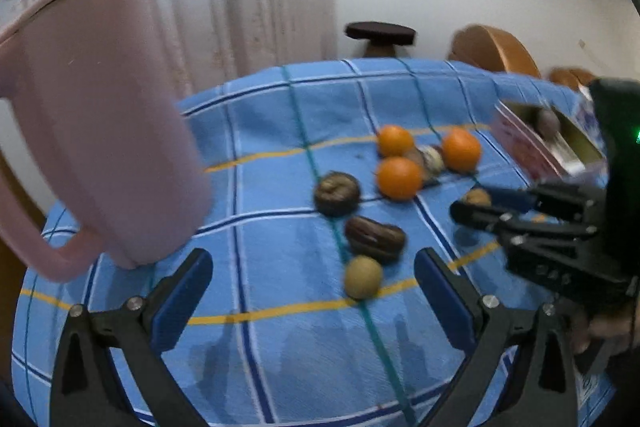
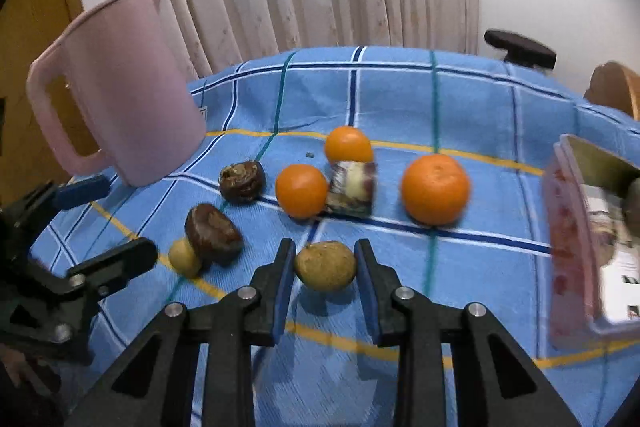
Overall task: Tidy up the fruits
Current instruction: 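Grasp the small round brown fruit with the right tool while the left tool grasps the yellow fruit, then carry both small fruits into the tin and open both tools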
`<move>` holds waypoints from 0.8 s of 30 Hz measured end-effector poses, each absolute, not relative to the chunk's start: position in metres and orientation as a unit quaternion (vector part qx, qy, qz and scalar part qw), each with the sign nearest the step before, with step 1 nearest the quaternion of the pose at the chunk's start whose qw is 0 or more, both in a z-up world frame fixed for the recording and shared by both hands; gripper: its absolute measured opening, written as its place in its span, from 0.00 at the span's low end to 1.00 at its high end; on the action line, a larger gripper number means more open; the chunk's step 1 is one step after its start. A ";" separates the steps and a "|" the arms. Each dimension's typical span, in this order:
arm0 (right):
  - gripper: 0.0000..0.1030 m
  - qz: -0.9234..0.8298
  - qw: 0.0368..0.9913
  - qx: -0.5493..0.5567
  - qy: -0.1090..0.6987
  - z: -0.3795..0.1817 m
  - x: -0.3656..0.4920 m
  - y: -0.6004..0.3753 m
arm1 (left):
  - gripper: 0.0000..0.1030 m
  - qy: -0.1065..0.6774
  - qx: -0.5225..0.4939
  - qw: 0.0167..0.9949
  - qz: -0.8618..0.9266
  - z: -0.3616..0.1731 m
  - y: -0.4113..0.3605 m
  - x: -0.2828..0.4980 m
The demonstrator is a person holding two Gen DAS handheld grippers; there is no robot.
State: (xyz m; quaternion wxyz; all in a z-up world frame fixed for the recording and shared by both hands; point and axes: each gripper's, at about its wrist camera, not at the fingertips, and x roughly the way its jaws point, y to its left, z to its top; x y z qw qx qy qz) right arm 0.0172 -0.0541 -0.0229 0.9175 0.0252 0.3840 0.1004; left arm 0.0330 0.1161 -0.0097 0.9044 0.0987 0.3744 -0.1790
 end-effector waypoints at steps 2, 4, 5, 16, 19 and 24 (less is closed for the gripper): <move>0.31 0.099 0.921 0.018 0.377 -0.021 0.005 -0.060 | 0.93 0.383 0.106 0.899 -0.184 -0.015 0.110 0.036; 0.31 0.099 0.922 0.020 0.373 -0.019 -0.006 -0.068 | 0.88 0.395 0.110 0.893 -0.186 -0.021 0.105 0.039; 0.31 0.098 0.924 0.022 0.370 -0.018 -0.009 -0.071 | 0.84 0.401 0.112 0.891 -0.183 -0.024 0.102 0.041; 0.31 0.103 0.925 0.032 0.364 -0.015 -0.015 -0.075 | 0.29 0.425 0.082 0.881 -0.189 -0.046 0.096 0.058; 0.31 0.104 0.926 0.034 0.362 -0.014 -0.014 -0.076 | 0.26 0.426 0.083 0.881 -0.189 -0.045 0.100 0.059; 0.31 0.105 0.931 0.039 0.348 -0.010 -0.016 -0.078 | 0.26 0.409 0.049 0.891 -0.193 -0.030 0.117 0.055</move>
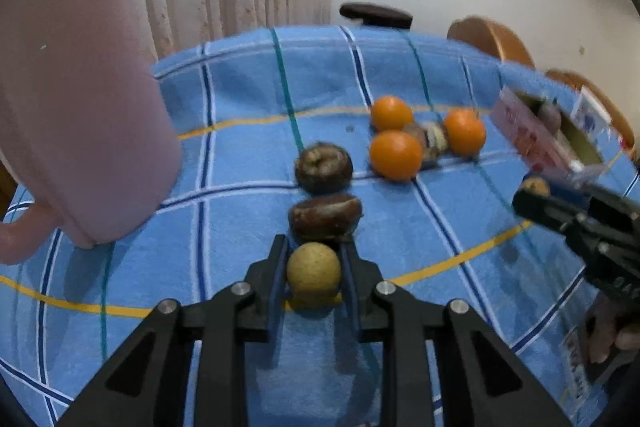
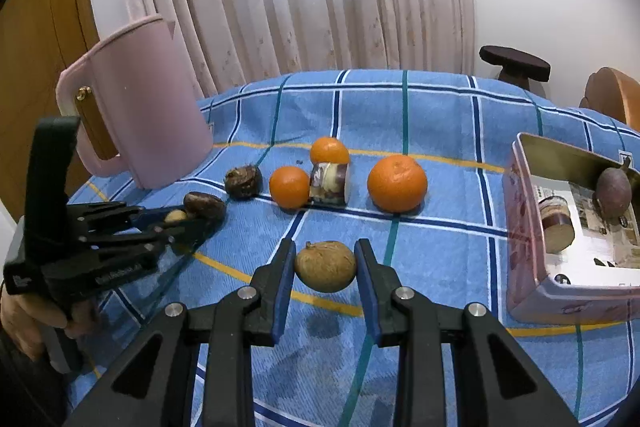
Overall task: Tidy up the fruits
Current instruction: 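Carry both small fruits into the tin and open both tools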
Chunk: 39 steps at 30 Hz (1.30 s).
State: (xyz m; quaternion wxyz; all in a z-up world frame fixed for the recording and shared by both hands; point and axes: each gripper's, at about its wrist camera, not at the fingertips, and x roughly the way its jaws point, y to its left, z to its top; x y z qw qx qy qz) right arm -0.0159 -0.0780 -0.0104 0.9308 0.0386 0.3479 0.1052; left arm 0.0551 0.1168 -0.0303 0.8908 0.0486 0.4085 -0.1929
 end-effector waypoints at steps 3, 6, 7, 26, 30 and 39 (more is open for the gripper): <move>0.31 0.108 0.934 0.045 0.338 -0.006 -0.019 -0.081 | 0.26 0.383 0.014 0.903 -0.194 -0.019 0.131 0.051; 0.31 0.113 0.937 0.049 0.327 -0.002 -0.023 -0.085 | 0.26 0.365 -0.007 0.912 -0.186 -0.015 0.137 0.050; 0.31 0.115 0.938 0.049 0.323 -0.001 -0.025 -0.086 | 0.26 0.361 -0.006 0.915 -0.181 -0.015 0.136 0.049; 0.31 0.060 0.963 0.053 0.257 0.025 -0.044 -0.171 | 0.26 0.289 0.010 0.945 -0.151 0.002 0.005 0.016; 0.31 0.025 0.968 0.055 0.245 0.030 -0.046 -0.205 | 0.26 0.286 0.013 0.944 -0.164 0.006 -0.031 0.014; 0.31 -0.047 0.967 0.034 0.247 0.029 -0.047 -0.274 | 0.26 0.277 0.028 0.942 -0.187 0.015 -0.109 0.011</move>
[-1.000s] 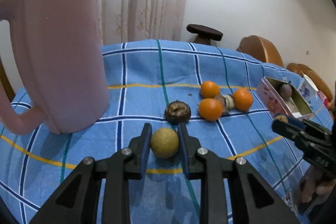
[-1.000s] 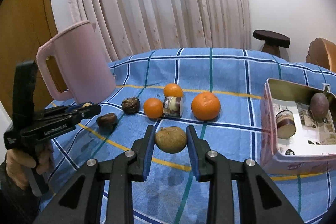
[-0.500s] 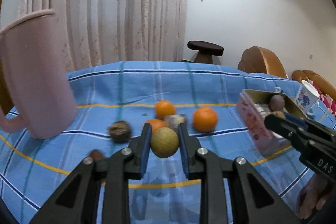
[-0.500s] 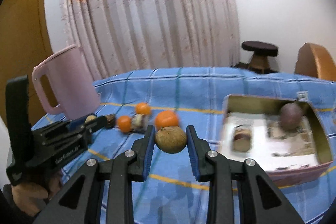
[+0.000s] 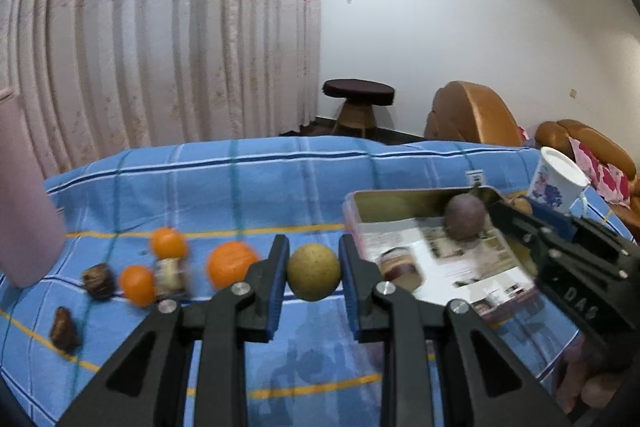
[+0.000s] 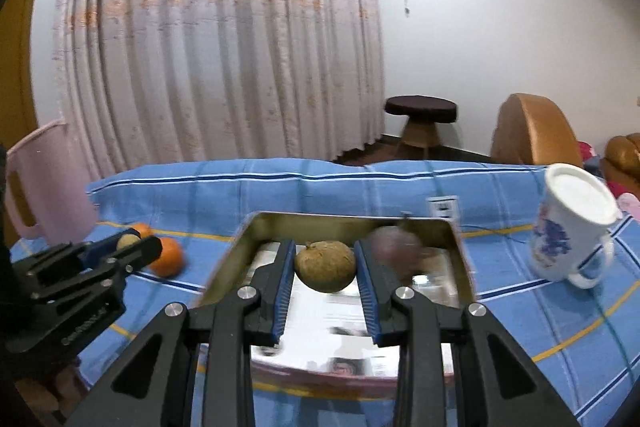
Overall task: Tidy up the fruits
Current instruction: 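Carry both small fruits into the tin and open both tools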
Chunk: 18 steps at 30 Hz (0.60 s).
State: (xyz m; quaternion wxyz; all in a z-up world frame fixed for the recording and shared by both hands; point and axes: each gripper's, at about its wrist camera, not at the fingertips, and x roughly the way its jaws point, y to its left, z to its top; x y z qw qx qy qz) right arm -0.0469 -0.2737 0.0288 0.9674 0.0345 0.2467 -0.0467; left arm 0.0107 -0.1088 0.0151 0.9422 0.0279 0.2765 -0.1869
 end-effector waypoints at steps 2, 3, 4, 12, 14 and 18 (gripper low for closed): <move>0.31 -0.054 0.965 0.032 0.253 0.026 -0.045 -0.284 | 0.26 0.277 0.032 0.941 -0.194 0.015 -0.126 0.011; 0.31 -0.059 0.964 0.031 0.257 0.025 -0.045 -0.290 | 0.26 0.278 0.035 0.940 -0.196 0.016 -0.132 0.011; 0.31 -0.061 0.963 0.032 0.260 0.024 -0.044 -0.294 | 0.26 0.278 0.038 0.940 -0.197 0.016 -0.138 0.011; 0.32 -0.060 0.956 0.039 0.286 0.014 -0.038 -0.313 | 0.26 0.285 0.059 0.934 -0.206 0.010 -0.180 0.018; 0.32 -0.056 0.954 0.039 0.293 0.011 -0.036 -0.312 | 0.26 0.290 0.060 0.932 -0.208 0.007 -0.184 0.019; 0.32 -0.053 0.951 0.032 0.302 0.006 -0.034 -0.310 | 0.26 0.298 0.067 0.930 -0.205 -0.001 -0.185 0.021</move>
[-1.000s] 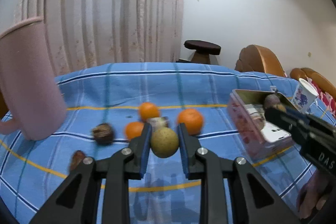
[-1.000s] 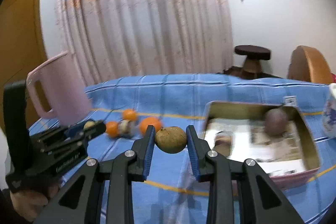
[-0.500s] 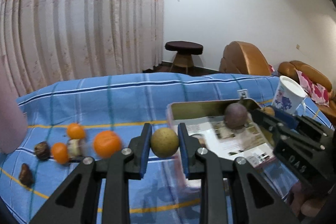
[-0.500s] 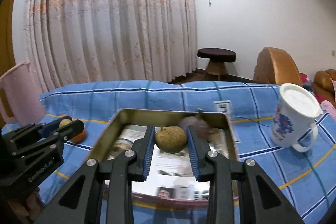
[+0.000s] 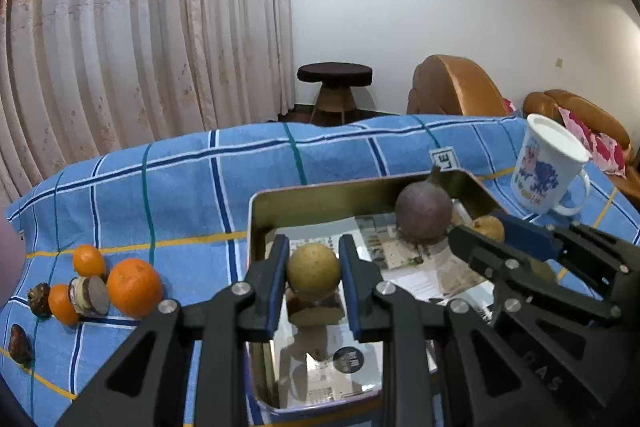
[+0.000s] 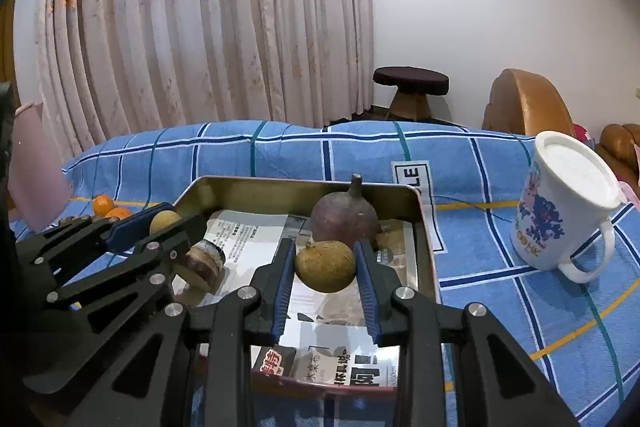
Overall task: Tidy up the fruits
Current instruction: 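Carry both small fruits into the tin and open both tools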
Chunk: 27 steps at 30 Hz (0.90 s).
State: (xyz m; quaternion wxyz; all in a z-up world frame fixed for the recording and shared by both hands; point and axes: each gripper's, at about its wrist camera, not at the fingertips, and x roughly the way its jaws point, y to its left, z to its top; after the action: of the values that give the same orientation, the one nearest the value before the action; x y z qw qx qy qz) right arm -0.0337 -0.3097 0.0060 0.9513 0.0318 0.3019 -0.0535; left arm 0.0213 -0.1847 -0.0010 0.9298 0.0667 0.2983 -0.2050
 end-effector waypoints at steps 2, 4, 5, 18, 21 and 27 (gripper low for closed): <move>0.32 -0.053 0.950 0.031 0.306 0.004 -0.032 -0.308 | 0.26 0.307 0.061 0.927 -0.205 -0.002 -0.183 0.025; 0.32 -0.050 0.949 0.033 0.310 0.002 -0.032 -0.307 | 0.26 0.309 0.055 0.927 -0.205 -0.003 -0.181 0.025; 0.32 -0.049 0.948 0.035 0.311 0.002 -0.031 -0.307 | 0.26 0.310 0.055 0.927 -0.205 -0.003 -0.181 0.026; 0.35 -0.042 0.945 0.043 0.322 0.000 -0.029 -0.304 | 0.55 0.301 0.056 0.935 -0.179 -0.002 -0.179 0.023; 0.36 -0.044 0.948 0.052 0.311 0.003 -0.031 -0.307 | 0.71 0.287 0.046 0.943 -0.161 0.003 -0.172 0.020; 0.74 -0.076 0.959 0.060 0.265 0.016 -0.043 -0.314 | 0.98 0.250 0.023 0.961 -0.113 0.017 -0.149 0.014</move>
State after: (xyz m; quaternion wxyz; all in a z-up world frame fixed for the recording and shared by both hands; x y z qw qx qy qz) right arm -0.0433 -0.3138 0.0156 0.9595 0.0601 0.2646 -0.0764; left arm 0.0141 -0.1486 0.0166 0.9613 0.0227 0.2501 -0.1134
